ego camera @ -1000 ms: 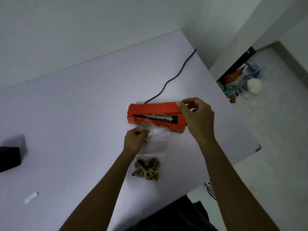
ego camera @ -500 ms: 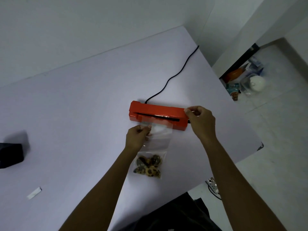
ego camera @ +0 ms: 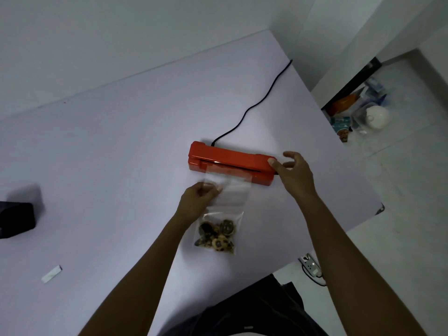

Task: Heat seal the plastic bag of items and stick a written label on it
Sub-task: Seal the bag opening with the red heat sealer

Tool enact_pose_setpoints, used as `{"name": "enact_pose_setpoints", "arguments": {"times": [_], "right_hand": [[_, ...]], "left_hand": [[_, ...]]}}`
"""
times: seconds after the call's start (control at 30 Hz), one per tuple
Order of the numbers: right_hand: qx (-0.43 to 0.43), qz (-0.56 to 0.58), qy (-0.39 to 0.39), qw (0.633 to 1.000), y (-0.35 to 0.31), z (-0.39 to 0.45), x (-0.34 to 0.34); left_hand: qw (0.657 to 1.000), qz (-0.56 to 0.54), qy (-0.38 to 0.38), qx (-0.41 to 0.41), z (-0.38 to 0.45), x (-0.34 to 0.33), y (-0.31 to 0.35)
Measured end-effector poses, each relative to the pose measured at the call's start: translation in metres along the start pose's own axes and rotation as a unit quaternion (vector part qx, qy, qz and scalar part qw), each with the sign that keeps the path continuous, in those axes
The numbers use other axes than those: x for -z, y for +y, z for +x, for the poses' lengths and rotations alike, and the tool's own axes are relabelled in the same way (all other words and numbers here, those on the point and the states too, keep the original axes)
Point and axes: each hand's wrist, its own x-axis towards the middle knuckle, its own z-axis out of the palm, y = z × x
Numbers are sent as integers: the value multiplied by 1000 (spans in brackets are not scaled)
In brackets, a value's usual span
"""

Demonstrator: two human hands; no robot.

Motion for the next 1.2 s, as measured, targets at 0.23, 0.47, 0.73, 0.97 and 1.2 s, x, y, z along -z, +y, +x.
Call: {"name": "enact_pose_setpoints", "arguments": {"times": [0.23,0.47,0.73,0.97,1.2], "right_hand": [[-31,38,-59,997,4,9,6],[-50,62,-58,995,4,9,6],[-69,67,-56,994,9,10,4],[-74,64,-59,993,9,11,4],[-73,63,-54,994,9,10,3]], "left_hand": [[986,146,-73,-20,-5,17,-19],[971,218,-66,-78,-15,16,-36],[964,258,-9,-70,-44,21,-63],[931,345,-71,-93,-36,34,-68],[924,356,-74,-114,-28,34,-70]]}}
